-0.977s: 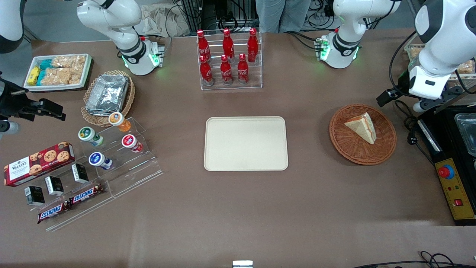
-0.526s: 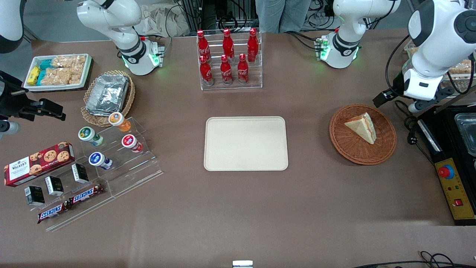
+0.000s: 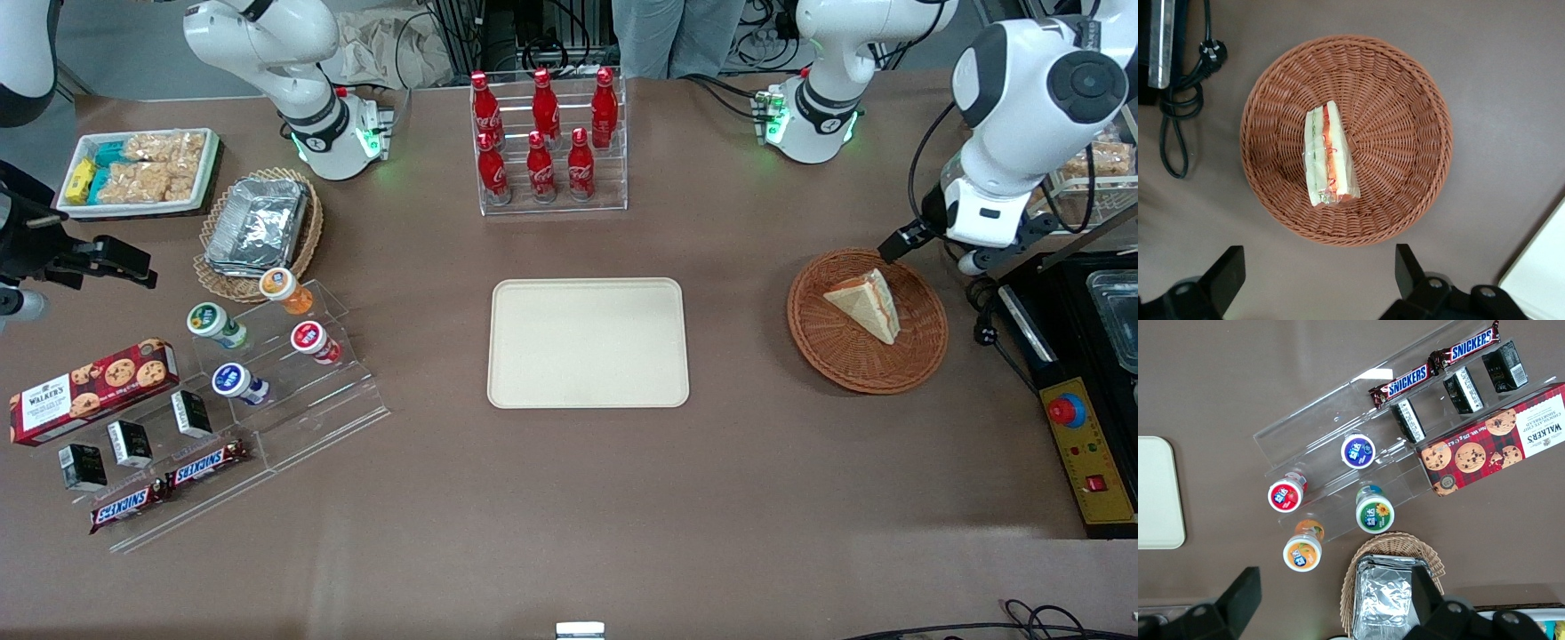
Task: Place sandwich from basket to tray
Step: 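Lower the open left gripper onto the wrapped sandwich in the basket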
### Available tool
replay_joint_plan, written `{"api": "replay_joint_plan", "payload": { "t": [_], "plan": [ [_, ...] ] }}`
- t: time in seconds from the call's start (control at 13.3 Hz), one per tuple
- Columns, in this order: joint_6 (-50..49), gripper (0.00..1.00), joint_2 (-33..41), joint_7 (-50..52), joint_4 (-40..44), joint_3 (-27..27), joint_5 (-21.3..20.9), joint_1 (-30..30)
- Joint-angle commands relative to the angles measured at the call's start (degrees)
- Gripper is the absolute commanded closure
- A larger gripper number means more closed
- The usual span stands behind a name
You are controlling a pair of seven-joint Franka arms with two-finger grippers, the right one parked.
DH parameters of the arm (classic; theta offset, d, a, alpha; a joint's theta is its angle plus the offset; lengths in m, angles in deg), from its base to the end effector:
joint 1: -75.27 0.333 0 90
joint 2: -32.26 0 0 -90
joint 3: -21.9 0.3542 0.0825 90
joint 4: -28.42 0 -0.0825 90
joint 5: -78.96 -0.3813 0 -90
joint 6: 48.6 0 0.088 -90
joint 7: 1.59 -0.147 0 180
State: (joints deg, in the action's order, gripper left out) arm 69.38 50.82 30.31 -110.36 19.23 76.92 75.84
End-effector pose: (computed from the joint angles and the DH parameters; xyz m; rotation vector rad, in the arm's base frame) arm 0.4185 -0.0125 0.4240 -2.9879 -0.7717 0.0377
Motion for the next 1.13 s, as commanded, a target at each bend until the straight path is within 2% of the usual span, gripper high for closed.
{"api": "replay_joint_plan", "payload": {
  "t": [0.0,1.05],
  "plan": [
    [6.6,0.00,0.2,2.0,-5.7,-0.5,-0.2,2.0],
    [22.8,0.00,-13.5,6.7,-9.1,-0.5,-0.2,2.1]
  ]
}}
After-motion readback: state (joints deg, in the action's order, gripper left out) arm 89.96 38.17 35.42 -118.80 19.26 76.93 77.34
